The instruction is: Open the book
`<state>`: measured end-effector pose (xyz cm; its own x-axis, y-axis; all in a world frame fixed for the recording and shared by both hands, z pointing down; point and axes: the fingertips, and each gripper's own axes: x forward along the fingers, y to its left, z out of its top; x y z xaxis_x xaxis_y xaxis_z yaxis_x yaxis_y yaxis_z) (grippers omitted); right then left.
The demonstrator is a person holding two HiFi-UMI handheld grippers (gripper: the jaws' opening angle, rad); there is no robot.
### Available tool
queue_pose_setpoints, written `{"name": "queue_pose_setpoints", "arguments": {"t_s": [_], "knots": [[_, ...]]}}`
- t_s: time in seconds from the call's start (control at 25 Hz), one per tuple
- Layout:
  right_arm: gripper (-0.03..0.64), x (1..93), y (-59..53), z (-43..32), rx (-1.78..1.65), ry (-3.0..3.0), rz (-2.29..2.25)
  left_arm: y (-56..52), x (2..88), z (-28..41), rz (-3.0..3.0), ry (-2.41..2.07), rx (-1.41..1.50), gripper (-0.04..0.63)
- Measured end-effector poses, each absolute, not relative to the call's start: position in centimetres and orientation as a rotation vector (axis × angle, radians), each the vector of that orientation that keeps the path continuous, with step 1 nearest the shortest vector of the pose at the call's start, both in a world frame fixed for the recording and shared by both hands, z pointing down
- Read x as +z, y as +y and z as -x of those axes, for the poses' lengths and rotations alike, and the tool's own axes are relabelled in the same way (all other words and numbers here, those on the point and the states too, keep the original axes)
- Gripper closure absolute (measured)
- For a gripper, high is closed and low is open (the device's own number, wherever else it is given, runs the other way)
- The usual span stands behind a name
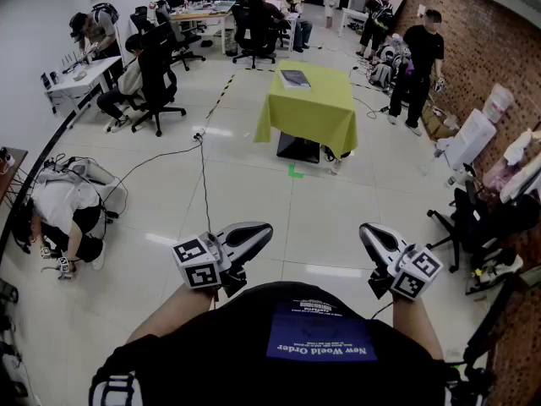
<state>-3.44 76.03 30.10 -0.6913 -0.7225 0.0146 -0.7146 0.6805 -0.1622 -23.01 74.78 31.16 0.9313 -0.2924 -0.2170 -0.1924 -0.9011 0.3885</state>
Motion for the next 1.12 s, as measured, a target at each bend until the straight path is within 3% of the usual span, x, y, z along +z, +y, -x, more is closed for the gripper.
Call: {"name": "queue_pose_setpoints", "arguments": {"t_s": [0.24,0.48,0.88,1.12], "knots": [[0.63,29.9,73.9,8.9,-0.252,2.845,1.217,72.3,30.9,29.0,-2.714,-0.372,-0.396,0.589],[0.63,30.2,72.0,10.5,-0.237,2.844,1.265,69.8,32.6,30.2,-2.702,-0.324,-0.376,0.589],[0.63,30.7,65.7,6.5,-0.29,2.818,1.234,64.5,33.2,26.6,-2.68,-0.349,-0.327,0.589],[0.63,31.1,59.3,0.5,-0.21,2.899,1.105,59.6,31.9,20.1,-2.698,-0.481,-0.344,0.589]]}}
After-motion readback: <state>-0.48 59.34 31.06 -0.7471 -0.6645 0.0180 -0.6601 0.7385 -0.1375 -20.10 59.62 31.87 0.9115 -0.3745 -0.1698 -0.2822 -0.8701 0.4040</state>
